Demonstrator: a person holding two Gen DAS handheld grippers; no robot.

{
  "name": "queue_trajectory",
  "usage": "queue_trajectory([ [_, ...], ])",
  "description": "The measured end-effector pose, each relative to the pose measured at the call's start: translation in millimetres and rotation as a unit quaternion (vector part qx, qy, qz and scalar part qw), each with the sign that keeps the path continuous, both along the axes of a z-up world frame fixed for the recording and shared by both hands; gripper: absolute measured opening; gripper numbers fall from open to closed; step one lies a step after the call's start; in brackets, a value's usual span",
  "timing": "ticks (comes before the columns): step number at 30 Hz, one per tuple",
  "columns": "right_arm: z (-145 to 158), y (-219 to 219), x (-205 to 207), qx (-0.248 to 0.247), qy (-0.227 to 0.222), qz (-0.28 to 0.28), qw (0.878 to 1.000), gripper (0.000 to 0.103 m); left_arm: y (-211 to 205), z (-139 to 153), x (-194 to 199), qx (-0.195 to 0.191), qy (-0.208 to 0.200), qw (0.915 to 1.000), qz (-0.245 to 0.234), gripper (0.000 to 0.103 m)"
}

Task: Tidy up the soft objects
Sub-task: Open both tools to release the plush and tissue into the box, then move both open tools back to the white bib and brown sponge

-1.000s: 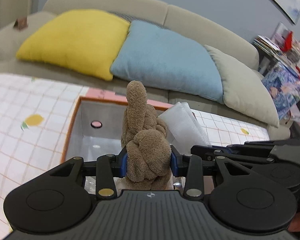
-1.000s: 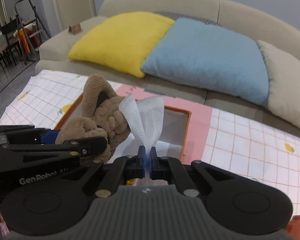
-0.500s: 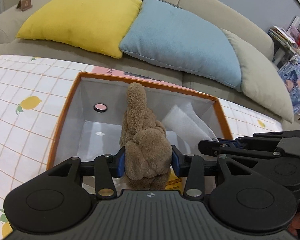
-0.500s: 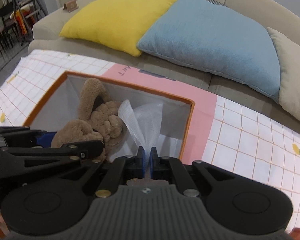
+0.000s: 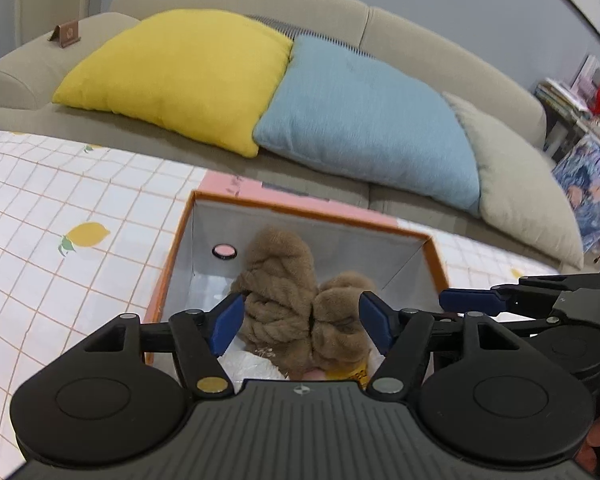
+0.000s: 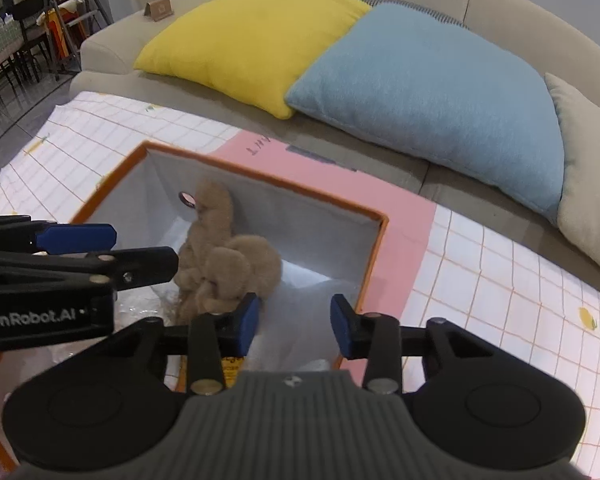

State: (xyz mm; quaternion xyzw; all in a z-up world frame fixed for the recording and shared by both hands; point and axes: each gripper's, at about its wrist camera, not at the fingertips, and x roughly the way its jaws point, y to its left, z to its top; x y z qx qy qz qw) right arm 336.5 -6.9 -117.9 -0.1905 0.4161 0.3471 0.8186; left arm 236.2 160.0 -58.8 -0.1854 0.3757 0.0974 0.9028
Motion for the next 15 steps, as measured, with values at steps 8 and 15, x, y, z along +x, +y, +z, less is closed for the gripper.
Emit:
queue_trajectory([
  [8,27,-21,-22,0.037,-0.016,-0.006,0.999,0.064,-16,27,-24,0.016,-0.045,0.9988,-0.007,0.079],
  [15,37,-51,-55,0.048,-0.021,-0.023,0.998,0.067,-38,34,-53,0.046,-0.052,0.9973,-0.026,0.079],
])
